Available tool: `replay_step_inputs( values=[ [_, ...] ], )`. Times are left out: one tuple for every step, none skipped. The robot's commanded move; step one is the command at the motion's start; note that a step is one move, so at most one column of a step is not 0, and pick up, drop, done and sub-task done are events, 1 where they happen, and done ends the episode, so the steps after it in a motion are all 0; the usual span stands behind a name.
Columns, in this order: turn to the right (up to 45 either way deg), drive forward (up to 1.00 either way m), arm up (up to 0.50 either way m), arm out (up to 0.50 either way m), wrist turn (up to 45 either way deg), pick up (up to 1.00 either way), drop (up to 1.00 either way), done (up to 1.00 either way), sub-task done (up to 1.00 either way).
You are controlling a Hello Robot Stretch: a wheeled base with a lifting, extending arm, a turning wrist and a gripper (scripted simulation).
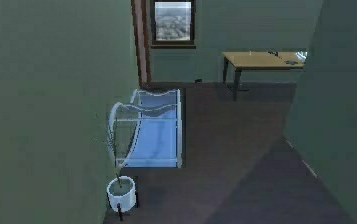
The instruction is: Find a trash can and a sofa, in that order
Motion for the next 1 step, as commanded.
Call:
replay_step_inputs(
  values=[
    [0.0, 0.45, 0.0, 0.0, 0.0, 0.0, 0.0, 0.0, 0.0]
  ],
)
